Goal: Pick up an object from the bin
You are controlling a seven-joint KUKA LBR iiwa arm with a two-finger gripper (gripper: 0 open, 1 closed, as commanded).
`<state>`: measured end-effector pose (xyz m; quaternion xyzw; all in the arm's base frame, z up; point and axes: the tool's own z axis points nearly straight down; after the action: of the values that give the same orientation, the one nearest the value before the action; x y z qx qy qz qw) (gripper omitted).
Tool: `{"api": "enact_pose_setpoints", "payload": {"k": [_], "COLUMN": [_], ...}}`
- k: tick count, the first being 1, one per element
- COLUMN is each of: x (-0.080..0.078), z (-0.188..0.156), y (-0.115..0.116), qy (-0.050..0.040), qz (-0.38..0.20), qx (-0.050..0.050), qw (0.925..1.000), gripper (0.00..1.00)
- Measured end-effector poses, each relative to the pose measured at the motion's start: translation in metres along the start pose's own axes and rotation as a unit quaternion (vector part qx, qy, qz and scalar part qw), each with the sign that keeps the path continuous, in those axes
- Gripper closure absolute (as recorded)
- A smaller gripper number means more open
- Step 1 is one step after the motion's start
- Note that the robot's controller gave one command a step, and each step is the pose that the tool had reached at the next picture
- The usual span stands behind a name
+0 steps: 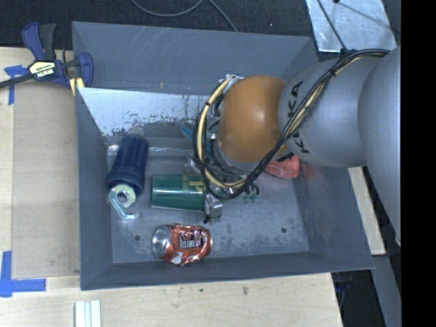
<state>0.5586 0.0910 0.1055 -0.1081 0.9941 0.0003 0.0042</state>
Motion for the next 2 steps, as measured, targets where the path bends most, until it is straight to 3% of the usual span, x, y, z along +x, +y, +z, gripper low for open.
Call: {"api": "enact_pose_setpoints", "payload": {"k": [1,2], "x": [-0.0166,-0.0167], "z": [0.0329,0.0327], "y": [0.0099,0.0098], "qy": [-0.0016,-0.0018], "qz": [0.024,0.025], "qx": [0.000,0.000], "qw": [0.9997,0.9997], "gripper": [1.00,1.00]}}
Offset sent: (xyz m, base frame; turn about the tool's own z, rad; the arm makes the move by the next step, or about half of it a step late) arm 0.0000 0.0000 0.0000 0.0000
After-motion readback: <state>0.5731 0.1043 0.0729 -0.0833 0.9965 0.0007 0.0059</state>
